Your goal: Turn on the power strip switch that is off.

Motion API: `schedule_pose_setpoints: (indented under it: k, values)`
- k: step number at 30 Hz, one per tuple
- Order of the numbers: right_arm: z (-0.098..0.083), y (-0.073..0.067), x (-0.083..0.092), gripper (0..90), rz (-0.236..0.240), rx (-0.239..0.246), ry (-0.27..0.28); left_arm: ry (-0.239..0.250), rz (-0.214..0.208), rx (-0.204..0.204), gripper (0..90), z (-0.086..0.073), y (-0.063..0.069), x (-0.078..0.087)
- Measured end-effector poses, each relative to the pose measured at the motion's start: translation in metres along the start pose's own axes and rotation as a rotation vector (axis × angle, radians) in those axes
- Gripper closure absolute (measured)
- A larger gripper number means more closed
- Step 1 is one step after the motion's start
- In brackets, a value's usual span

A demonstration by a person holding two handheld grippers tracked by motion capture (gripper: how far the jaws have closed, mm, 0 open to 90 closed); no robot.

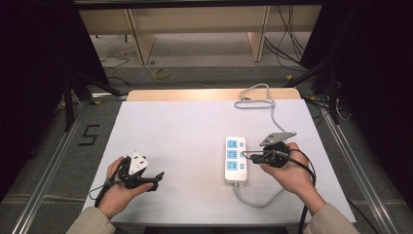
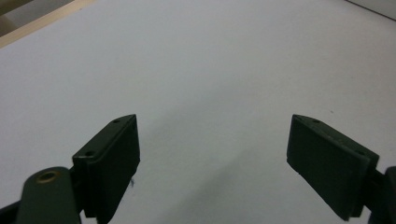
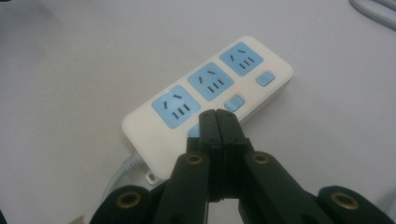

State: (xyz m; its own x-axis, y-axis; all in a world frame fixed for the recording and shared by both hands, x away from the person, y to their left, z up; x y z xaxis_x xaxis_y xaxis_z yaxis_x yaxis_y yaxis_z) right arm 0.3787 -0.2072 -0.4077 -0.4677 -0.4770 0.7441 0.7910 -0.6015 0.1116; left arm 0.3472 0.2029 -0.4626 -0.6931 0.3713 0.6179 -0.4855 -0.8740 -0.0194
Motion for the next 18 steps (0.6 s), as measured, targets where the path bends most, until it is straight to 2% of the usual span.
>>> schedule_pose_setpoints:
  k: [18]
  values:
    - [0.0049,-0.0021,-0.0065,90.0,0.017,0.012,-0.035,0.000,-0.002,0.000,16.8,0.0000,0.0002,-0.0001]
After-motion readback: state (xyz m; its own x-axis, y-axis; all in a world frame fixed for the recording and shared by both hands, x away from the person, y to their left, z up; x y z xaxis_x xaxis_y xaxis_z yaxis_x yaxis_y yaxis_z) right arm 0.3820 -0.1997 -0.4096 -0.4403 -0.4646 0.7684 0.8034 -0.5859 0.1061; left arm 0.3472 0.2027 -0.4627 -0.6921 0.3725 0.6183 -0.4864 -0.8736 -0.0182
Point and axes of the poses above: each handheld gripper's, and its own axes: x roughly backward along the jaws, z roughly out of its top, y roughly to its right, the point moved 1 cm from there along -x, roughly forward along the jaws, and after that the axes turned 10 degrees about x, right-handed, at the moved point
